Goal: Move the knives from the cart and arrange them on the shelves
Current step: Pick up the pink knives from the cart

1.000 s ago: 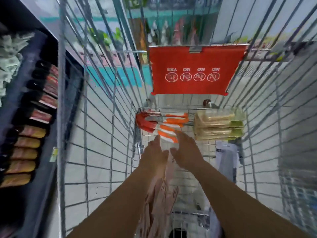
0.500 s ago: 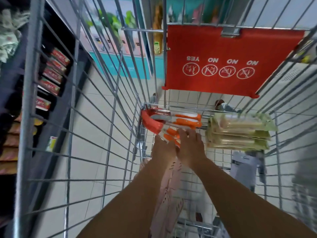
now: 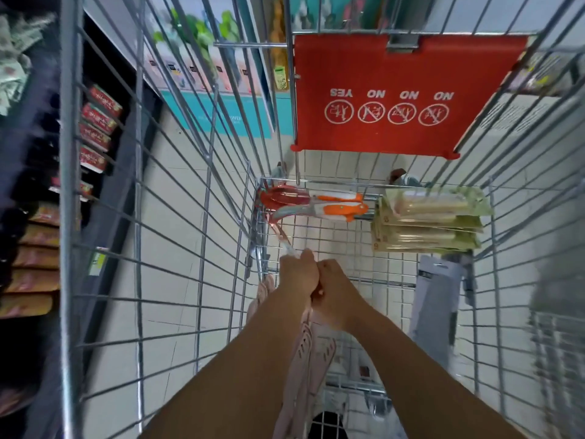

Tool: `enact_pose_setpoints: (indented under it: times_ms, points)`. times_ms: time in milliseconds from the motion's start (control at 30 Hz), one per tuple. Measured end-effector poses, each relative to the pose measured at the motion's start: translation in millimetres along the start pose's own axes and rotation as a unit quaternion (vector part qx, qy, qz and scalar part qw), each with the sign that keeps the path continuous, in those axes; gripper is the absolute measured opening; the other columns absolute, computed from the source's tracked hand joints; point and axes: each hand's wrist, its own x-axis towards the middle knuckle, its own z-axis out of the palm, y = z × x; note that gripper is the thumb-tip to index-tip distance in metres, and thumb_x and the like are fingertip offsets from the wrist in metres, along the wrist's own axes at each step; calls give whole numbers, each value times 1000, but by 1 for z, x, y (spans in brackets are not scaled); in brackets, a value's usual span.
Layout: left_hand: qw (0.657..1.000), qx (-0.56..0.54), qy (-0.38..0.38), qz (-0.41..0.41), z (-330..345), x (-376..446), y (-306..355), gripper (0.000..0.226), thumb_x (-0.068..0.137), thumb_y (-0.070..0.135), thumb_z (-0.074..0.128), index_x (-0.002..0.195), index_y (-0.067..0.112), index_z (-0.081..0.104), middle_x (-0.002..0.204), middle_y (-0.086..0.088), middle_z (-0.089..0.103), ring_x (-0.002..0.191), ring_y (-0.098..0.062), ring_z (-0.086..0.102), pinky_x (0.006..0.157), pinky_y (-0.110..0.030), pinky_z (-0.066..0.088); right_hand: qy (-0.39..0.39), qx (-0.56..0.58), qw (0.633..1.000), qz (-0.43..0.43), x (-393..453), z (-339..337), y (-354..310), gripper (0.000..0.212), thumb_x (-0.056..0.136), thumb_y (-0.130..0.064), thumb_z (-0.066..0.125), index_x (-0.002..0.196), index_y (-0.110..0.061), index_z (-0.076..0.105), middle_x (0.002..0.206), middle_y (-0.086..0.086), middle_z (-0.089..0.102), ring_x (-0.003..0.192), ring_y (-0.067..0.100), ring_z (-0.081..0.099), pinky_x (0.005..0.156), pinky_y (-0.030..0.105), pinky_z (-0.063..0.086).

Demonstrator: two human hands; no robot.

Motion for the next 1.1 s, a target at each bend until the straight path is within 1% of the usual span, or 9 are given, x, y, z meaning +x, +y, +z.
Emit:
enact_pose_setpoints:
  times_ms: [100, 233, 367, 533, 700, 867, 933, 1033, 1100]
  points:
    - [1000, 17, 11, 2, -1, -16, -18, 45, 97, 25, 44, 135, 0, 40, 116, -21, 61, 81, -25, 60, 69, -33, 49, 35, 55, 998, 27, -37, 3, 5, 33, 82, -32, 55, 115, -30, 59, 116, -4, 48, 109, 12, 40, 95, 27, 33]
    - [994, 99, 33, 36, 0, -46, -45, 48, 97, 34, 47, 133, 3, 38, 118, -14, 58, 89, -26, 61, 73, -35, 52, 212, 34, 966, 144, -89, 6, 35, 64, 89, -39, 59, 146, -22, 34, 146, -1, 35, 136, 18, 27, 115, 33, 18]
    - [990, 131, 14, 60, 3, -76, -70, 51, 101, 18, 42, 147, 15, 21, 137, 0, 42, 97, -13, 47, 72, -18, 36, 254, -43, 909, 327, -131, 23, 71, 78, 88, -35, 60, 151, -21, 15, 156, 10, 19, 142, 28, 18, 116, 41, 13]
    - [992, 111, 10, 61, 7, -83, -103, 57, 99, 19, 44, 150, 15, 21, 140, -10, 46, 113, -28, 53, 83, -29, 43, 227, -23, 867, 443, -157, 56, 82, 90, 91, -36, 58, 149, -28, -10, 158, 9, -10, 145, 31, 3, 107, 52, 31]
    - [989, 107, 20, 99, 0, -89, -107, 56, 101, 22, 43, 149, 10, 18, 145, -10, 40, 123, -23, 45, 84, -19, 27, 277, -51, 870, 405, -161, 62, 76, 79, 93, -34, 56, 150, -24, 2, 151, 10, 13, 135, 34, 23, 97, 48, 42]
    - [985, 128, 20, 113, -15, -98, -112, 55, 100, 34, 44, 146, 12, 25, 121, 5, 46, 115, -28, 53, 86, -26, 38, 286, 43, 870, 399, -156, 61, 59, 76, 98, -32, 47, 152, -19, -4, 140, 18, 33, 121, 36, 42, 97, 41, 39]
    - [981, 150, 19, 124, -22, -102, -117, 57, 98, 40, 45, 145, 13, 26, 126, -6, 54, 107, -28, 56, 88, -29, 43, 271, 27, 872, 406, -159, 63, 54, 87, 93, -26, 55, 152, -16, -8, 135, 18, 46, 118, 33, 50, 96, 39, 42]
    - [975, 175, -2, 139, -32, -115, -120, 63, 97, 48, 41, 148, 16, 21, 130, -11, 54, 107, -28, 57, 93, -34, 46, 296, 98, 868, 387, -169, 62, 37, 84, 93, -21, 54, 152, -23, -5, 125, 15, 52, 89, 22, 55, 65, 28, 44]
    - [971, 184, -8, 150, -40, -133, -116, 62, 98, 50, 39, 147, 17, 24, 127, -7, 55, 102, -23, 56, 92, -32, 46, 302, 124, 872, 366, -178, 59, 26, 74, 95, -18, 50, 152, -23, 3, 126, 16, 50, 87, 22, 52, 63, 25, 37]
